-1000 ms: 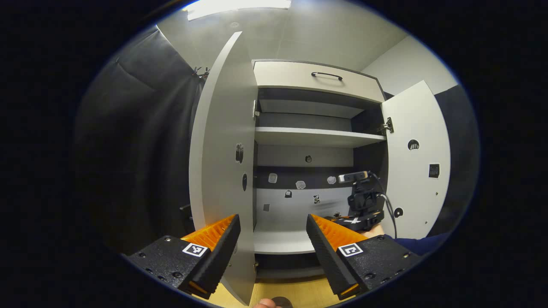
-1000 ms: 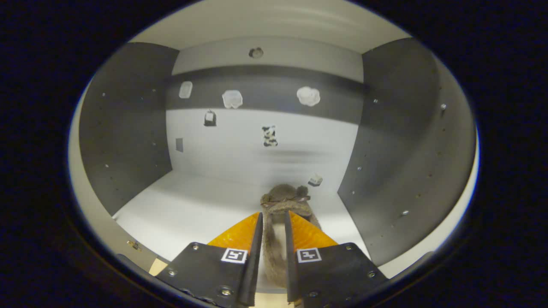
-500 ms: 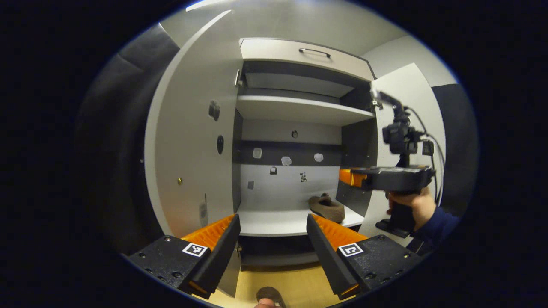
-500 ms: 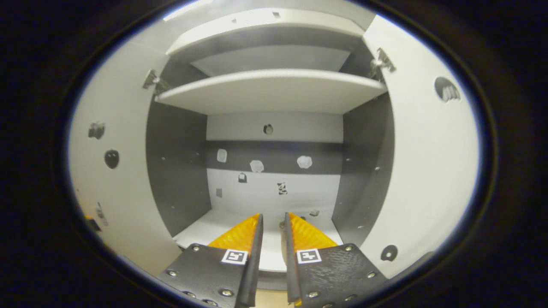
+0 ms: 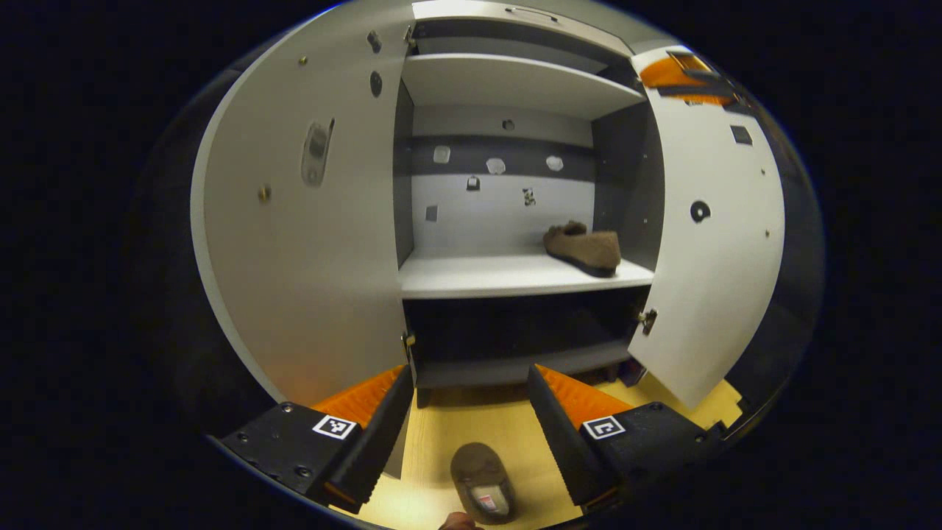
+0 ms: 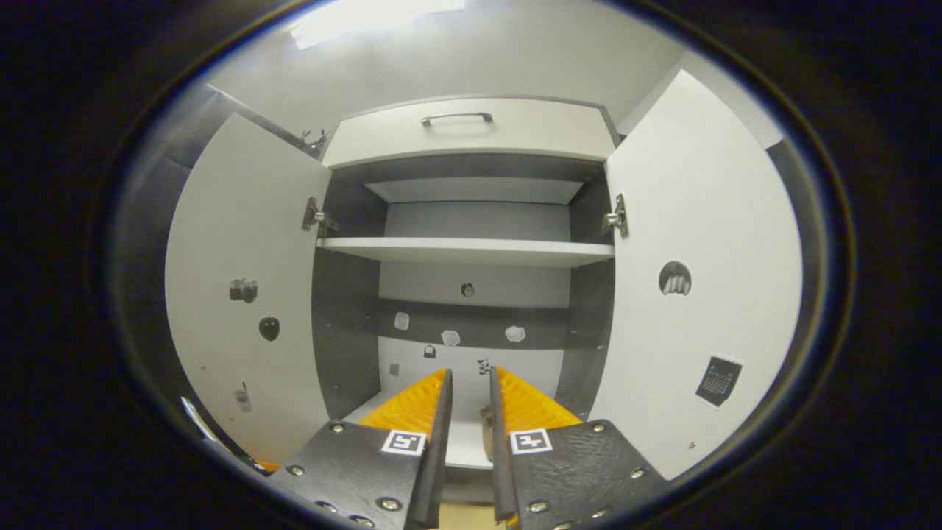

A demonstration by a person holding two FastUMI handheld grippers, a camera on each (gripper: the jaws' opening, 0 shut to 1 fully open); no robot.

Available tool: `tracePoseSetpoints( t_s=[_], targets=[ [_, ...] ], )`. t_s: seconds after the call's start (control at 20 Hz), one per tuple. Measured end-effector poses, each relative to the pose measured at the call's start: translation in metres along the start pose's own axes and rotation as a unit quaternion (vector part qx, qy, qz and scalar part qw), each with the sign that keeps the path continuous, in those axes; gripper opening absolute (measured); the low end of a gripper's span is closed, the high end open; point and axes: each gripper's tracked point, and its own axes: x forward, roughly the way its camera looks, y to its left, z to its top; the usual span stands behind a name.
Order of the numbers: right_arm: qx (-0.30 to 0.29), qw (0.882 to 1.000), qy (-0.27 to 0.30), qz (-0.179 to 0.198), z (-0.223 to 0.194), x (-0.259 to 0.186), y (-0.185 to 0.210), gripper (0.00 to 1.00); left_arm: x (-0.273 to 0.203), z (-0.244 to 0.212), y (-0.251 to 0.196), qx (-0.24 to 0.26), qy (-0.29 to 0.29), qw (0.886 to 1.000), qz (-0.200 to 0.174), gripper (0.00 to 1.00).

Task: Grab one shoe with the right hand and put it into the shoe cabinet, grab the other shoe with the left hand and put it into the shoe cabinet; then close the right door with the right hand and the left door with the left hand.

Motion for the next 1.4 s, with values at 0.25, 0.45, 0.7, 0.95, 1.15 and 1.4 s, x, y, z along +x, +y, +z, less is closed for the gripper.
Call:
tracePoseSetpoints(
  t_s=[0.25, 0.45, 0.7, 0.95, 1.15, 1.4],
  targets=[
    [0.010, 1.000, -0.003, -0.012, 0.016, -0.021, -0.013, 0.28, 0.002, -0.084, 0.001, 0.028, 0.071, 0.997, -0.022, 0.96],
    [0.016, 0.999, -0.010, -0.028, 0.027, -0.035, -0.029, 0.28, 0.003, -0.142, 0.001, 0.022, 0.131, 0.990, -0.040, 0.97],
    [0.009, 0.999, -0.027, -0.042, 0.038, -0.041, -0.034, 0.27, 0.004, -0.207, 0.004, 0.009, 0.213, 0.975, -0.056, 0.97],
    [0.005, 0.998, -0.015, -0.054, 0.034, -0.047, -0.041, 0.27, 0.007, -0.253, 0.005, -0.024, 0.271, 0.959, -0.075, 0.92],
    [-0.009, 0.998, -0.017, -0.054, 0.033, -0.050, -0.043, 0.27, 0.010, -0.278, 0.015, -0.047, 0.303, 0.949, -0.075, 0.87],
    [-0.016, 0.998, -0.014, -0.051, 0.030, -0.051, -0.043, 0.27, 0.016, -0.293, 0.003, -0.102, 0.321, 0.938, -0.084, 0.53]
  ],
)
